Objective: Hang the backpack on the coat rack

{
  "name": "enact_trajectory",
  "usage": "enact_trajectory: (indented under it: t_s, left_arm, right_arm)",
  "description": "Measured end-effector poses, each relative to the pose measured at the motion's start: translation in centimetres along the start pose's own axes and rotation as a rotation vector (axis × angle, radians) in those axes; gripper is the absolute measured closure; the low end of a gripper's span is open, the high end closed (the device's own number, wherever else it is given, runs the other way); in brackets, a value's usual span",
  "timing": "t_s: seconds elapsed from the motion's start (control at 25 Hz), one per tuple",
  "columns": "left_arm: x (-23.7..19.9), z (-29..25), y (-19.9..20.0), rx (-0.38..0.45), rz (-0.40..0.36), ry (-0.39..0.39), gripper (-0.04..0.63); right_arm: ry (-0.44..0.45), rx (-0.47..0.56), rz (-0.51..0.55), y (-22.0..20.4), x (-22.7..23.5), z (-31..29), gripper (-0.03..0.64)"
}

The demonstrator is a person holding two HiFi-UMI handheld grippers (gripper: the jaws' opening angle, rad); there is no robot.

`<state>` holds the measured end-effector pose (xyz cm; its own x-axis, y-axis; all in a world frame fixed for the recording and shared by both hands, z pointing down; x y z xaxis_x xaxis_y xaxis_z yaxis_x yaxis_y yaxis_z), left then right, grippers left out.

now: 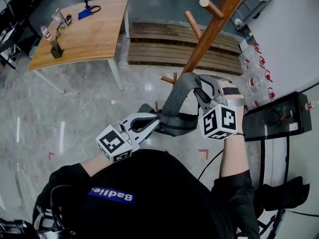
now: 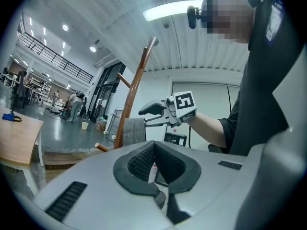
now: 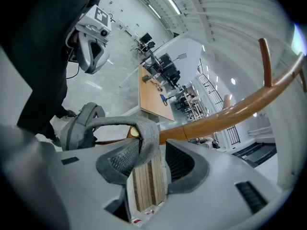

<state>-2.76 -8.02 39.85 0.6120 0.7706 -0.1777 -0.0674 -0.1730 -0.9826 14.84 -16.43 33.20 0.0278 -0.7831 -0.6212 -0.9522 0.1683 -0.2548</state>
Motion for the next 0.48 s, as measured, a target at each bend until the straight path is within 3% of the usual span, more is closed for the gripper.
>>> enact_trajectory:
  t_s: [0.28, 0.48]
  left_arm:
    - [0.3, -0.2, 0.1, -0.006, -0.003, -0.007, 0.586]
    - [0.4, -0.4, -0.1, -0.013, 0.002, -0.001, 0.586]
  right_arm:
    - [0.058, -0.042, 0.095, 0.3, -0.3, -0.6, 0.462]
    - [0.036, -0.028, 0.065, -0.2, -0.7, -1.4, 0.453]
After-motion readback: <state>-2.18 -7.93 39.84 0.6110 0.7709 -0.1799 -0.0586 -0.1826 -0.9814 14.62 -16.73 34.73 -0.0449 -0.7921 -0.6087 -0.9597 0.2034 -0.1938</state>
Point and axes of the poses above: the fingertips, and each gripper's own axes: z backward along the fingers, x to its right, y out of its top, the point moved 6 cm from there along z, backward along the fingers, and after that the axes turned 15 degrees about y, right-handed, at the moved point
